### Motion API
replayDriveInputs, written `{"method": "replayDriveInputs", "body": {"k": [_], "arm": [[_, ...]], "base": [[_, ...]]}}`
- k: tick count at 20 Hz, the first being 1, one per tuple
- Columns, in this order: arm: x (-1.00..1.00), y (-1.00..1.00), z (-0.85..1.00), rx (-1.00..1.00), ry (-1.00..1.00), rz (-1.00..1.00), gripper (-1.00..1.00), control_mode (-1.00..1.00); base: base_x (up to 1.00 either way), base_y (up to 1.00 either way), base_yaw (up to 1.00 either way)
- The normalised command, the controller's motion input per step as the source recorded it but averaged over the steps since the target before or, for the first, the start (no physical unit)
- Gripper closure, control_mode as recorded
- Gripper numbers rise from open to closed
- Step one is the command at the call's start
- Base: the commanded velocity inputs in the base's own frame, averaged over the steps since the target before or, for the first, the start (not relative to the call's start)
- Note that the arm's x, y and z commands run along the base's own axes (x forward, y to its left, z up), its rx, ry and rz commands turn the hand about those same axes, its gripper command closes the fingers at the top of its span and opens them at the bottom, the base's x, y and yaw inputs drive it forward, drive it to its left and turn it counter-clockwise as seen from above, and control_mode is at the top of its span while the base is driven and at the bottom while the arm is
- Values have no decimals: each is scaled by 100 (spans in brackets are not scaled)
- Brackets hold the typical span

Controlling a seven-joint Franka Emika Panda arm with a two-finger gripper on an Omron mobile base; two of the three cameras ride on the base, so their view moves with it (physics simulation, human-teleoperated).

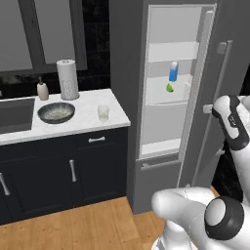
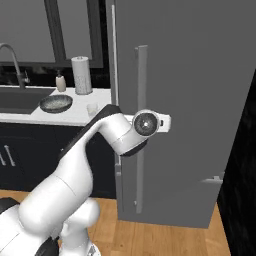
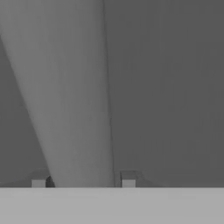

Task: Grab a lemon wedge from the fridge and one ice cube from the ice bowl, and put them in the glass of lemonade.

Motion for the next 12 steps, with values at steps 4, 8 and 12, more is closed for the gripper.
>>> {"method": "replayDriveInputs", "body": {"k": [4,8,12], "arm": [[-50,-47,57,0,1,3,-100,-100],[-76,-66,46,0,5,0,-100,-100],[-79,-72,42,-2,8,0,-100,-100]], "base": [[0,0,0],[0,0,0],[0,0,0]]}}
